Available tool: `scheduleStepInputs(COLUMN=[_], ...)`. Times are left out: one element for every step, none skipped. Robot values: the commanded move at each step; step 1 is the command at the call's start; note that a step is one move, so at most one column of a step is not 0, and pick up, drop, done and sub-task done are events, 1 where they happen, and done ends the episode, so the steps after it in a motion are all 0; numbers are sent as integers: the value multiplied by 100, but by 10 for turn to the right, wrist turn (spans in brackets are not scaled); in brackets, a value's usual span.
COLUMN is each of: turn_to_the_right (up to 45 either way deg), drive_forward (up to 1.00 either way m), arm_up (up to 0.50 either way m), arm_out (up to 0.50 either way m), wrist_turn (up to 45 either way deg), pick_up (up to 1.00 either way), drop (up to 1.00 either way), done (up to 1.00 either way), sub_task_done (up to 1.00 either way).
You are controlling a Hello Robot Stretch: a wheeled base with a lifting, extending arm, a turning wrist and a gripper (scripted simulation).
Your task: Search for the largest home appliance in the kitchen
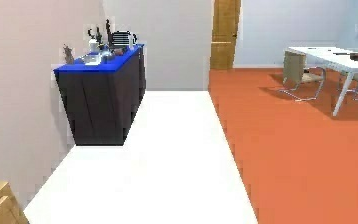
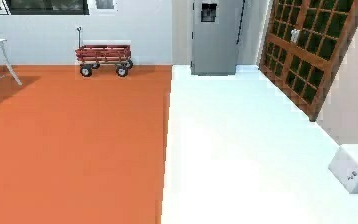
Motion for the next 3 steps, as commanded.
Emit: scheduleStepInputs(turn_to_the_right=[0,0,0], drive_forward=[100,80,100], arm_up=[0,0,0], arm_out=[0,0,0], wrist_turn=[0,0,0], pick_up=[0,0,0], drop=[0,0,0], done=[0,0,0], sub_task_done=[0,0,0])
